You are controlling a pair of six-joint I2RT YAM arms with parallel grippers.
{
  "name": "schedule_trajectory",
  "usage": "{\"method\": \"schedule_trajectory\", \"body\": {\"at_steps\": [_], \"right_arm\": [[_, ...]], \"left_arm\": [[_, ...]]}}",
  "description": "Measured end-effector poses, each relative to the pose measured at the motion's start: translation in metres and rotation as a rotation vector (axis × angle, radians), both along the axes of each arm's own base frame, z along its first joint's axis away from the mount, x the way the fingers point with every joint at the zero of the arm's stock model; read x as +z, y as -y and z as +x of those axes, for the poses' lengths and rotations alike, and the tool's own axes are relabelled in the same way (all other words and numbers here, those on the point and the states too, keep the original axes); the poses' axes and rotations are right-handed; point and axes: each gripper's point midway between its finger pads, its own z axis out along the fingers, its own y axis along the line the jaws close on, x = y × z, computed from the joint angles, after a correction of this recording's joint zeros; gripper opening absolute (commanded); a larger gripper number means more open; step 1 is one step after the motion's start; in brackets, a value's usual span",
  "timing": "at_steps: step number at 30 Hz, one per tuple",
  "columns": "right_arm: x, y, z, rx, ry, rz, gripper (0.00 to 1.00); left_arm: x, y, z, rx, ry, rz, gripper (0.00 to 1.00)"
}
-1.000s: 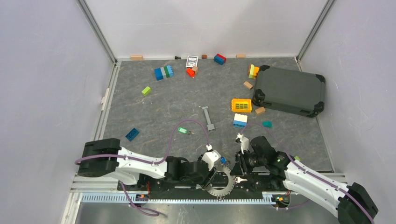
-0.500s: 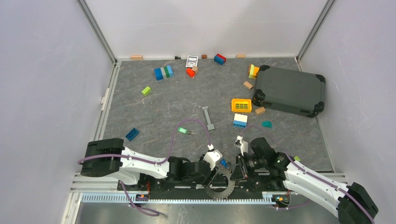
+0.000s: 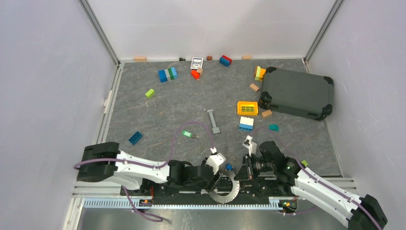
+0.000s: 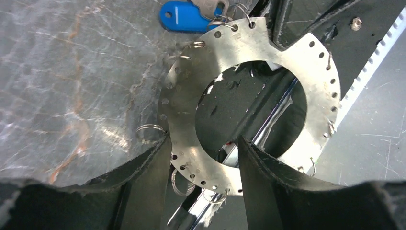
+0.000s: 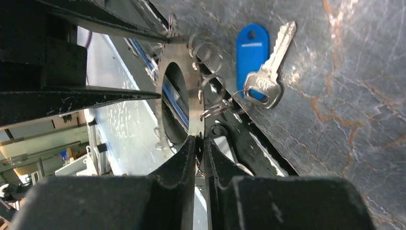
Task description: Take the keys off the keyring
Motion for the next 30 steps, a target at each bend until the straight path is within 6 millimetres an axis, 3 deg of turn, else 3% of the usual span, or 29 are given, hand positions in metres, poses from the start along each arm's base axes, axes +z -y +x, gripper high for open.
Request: {"method": "schedule_trajectory", "body": {"at_steps": [3,7,12,17,20,25,30], "right_arm": [[0.007,-0.004,0.008,-0.036,0.029,0.026,0.00],[0.026,-0.011,0.021,-0.076,0.064,0.049,0.00],[0.066,-0.019,0.048,-0.136,0.178,0.070,0.00],[0.093,-0.020,0.069,-0.181,0.284,0.057,0.00],[0.100,-0.020,0.076,-0.194,0.327,0.058,0.00],[0.098,-0.019,0.078,-0.199,0.336,0.043,0.00],[0.099,-0.018,0.081,-0.214,0.341,0.037,0.00]], "left_arm": [[0.015,-0.006,0.005,0.015,0.030,-0.018,0.68],[0.063,-0.008,0.021,0.038,0.128,-0.139,0.76],[0.124,-0.011,0.035,0.052,0.242,-0.304,0.75],[0.156,-0.007,0.031,0.031,0.247,-0.447,0.74],[0.147,-0.002,0.024,-0.001,0.227,-0.493,0.75],[0.097,0.004,0.017,-0.040,0.200,-0.423,0.78],[0.081,0.020,0.014,-0.062,0.190,-0.384,0.88]]}}
